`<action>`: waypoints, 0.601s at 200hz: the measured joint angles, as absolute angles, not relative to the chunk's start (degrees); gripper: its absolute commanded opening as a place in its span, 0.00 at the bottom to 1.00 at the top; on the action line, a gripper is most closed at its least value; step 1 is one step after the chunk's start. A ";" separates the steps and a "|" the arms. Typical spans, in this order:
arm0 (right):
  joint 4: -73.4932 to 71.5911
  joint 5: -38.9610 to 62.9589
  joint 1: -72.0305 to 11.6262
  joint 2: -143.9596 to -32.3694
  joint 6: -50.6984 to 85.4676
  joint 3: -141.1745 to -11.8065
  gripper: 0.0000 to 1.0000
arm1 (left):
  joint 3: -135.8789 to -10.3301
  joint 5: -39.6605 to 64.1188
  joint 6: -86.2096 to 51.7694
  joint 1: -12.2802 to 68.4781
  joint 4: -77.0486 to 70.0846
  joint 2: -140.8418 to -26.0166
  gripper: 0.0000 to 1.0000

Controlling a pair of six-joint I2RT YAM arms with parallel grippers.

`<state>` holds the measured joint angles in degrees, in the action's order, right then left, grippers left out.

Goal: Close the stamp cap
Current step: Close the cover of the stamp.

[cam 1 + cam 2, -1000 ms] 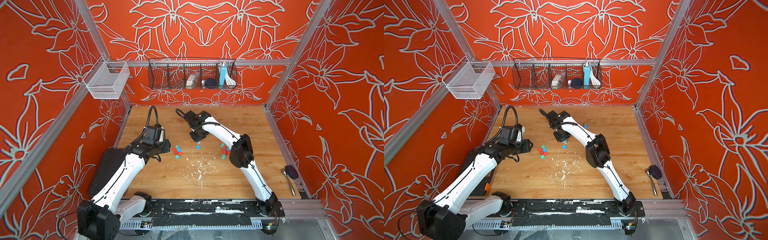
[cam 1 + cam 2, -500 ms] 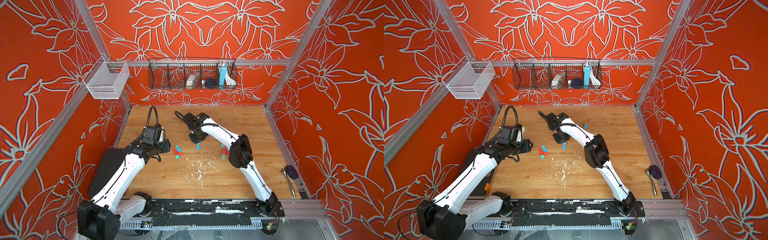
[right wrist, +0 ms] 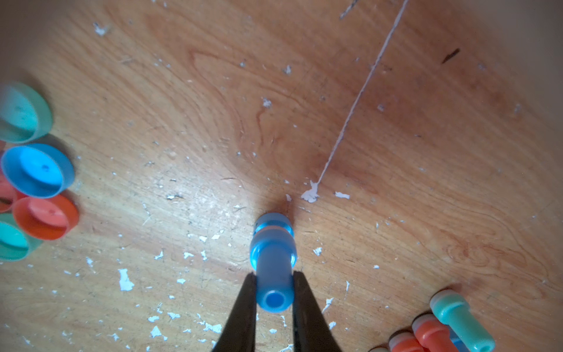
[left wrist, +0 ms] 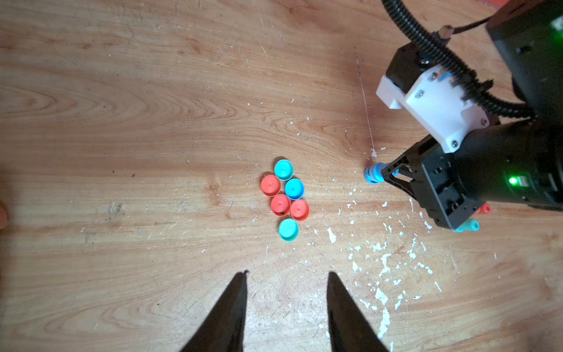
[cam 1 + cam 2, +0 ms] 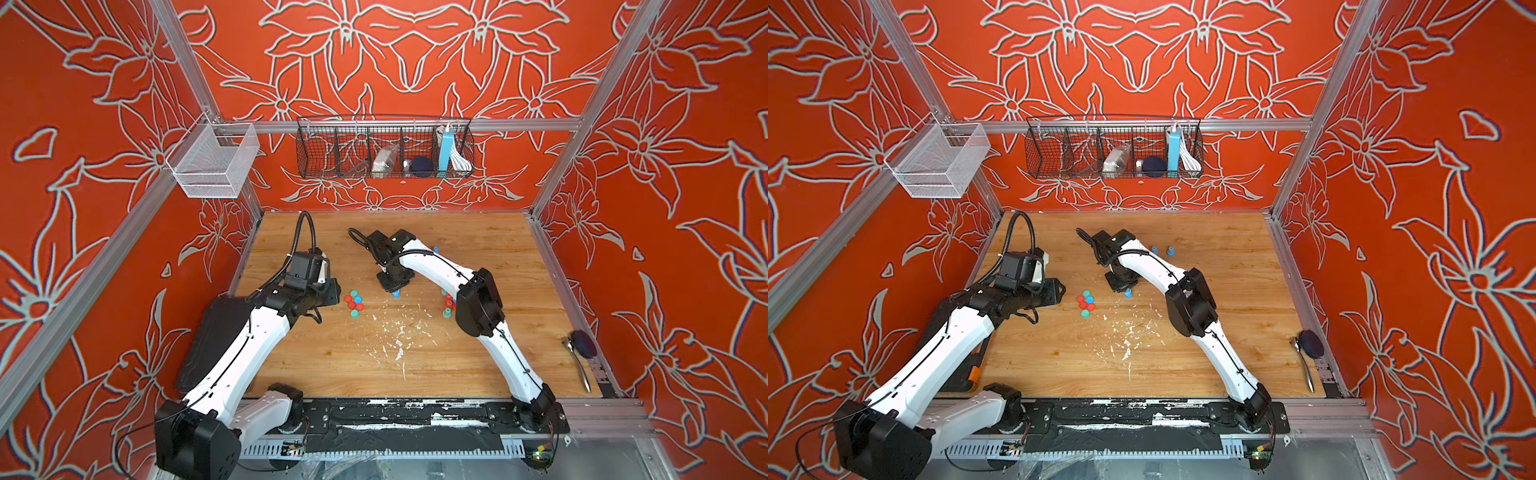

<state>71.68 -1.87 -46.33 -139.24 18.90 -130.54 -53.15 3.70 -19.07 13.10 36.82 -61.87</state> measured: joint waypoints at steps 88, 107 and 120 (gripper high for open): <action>70.94 -1.85 -46.57 -139.26 19.05 -129.23 0.07 | -53.15 3.73 -19.07 13.08 36.82 -61.87 0.44; 70.72 -1.85 -46.57 -139.26 19.05 -129.01 0.06 | -53.15 3.73 -19.07 13.06 36.82 -61.87 0.43; 70.67 -1.87 -46.57 -139.24 19.05 -128.90 0.06 | -53.15 3.73 -19.07 13.06 36.82 -61.87 0.44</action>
<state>70.67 -1.87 -46.57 -139.24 19.05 -128.90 -53.15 3.73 -19.07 13.06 36.82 -61.87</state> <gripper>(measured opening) 0.198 0.436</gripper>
